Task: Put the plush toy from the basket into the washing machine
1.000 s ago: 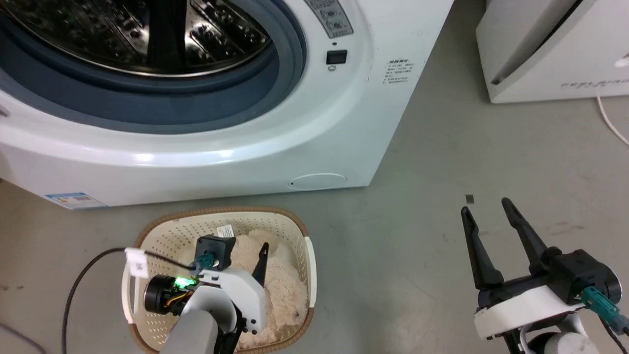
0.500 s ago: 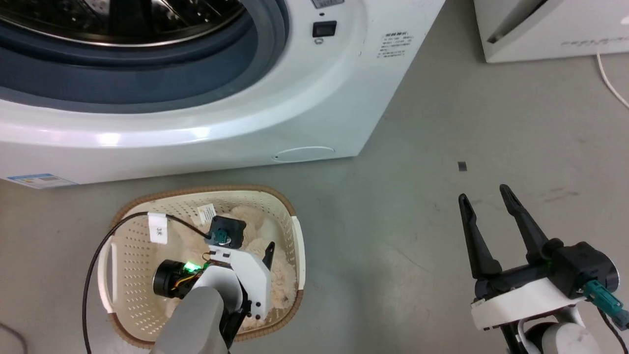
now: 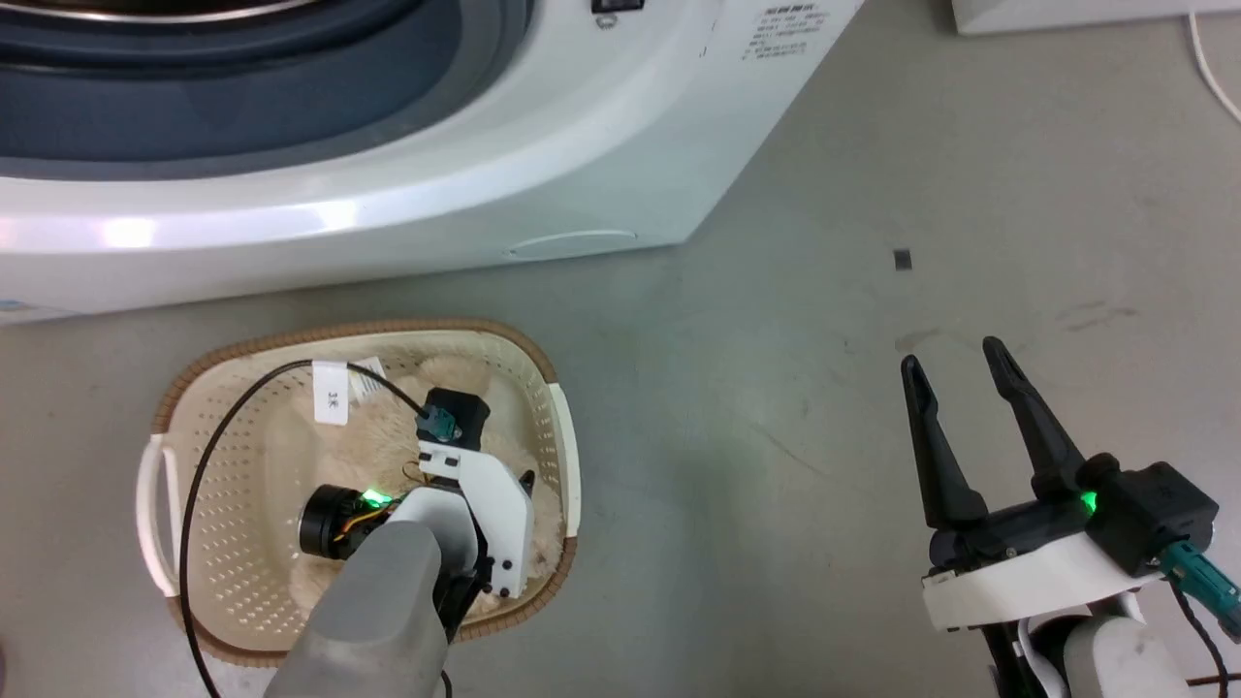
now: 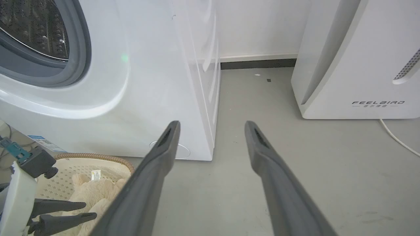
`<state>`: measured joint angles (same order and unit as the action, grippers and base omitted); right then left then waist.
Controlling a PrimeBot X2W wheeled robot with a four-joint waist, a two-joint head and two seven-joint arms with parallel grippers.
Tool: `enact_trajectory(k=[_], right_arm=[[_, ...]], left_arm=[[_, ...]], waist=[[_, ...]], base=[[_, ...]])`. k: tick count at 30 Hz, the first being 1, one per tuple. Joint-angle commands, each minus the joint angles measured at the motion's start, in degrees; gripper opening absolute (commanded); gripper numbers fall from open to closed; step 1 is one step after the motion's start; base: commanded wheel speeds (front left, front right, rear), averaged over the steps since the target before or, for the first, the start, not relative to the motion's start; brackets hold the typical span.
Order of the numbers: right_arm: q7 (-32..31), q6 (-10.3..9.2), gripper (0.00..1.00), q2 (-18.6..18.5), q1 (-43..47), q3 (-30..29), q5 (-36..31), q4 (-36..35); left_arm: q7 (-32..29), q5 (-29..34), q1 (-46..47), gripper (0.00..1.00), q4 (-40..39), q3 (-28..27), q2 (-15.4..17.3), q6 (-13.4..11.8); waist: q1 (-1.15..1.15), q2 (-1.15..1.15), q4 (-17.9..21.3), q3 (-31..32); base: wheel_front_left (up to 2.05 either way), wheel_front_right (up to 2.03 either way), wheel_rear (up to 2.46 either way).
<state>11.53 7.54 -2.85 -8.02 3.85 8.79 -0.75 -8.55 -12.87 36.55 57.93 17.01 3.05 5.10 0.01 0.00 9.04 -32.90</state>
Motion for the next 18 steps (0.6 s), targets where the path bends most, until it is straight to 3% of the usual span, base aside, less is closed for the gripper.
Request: enact_trajectory(k=[1,18], right_arm=[[0.69,-0.04,1.0,-0.02,-1.13,0.22,0.57,-0.06],[2.71,-0.05,1.0,-0.02,-3.86,1.93,3.03,-0.11]], left_arm=[[-0.5,-0.47,1.95,1.0,1.73,0.54,0.4,-0.36],[-0.67,-2.95,7.48,1.0,12.13,4.33,3.16,-3.01]], waist=[[-0.01,0.0,0.53,-1.22],[-0.01,0.0,2.68,-9.2]], base=[[0.0,0.0,0.0],[0.0,0.0,0.0]])
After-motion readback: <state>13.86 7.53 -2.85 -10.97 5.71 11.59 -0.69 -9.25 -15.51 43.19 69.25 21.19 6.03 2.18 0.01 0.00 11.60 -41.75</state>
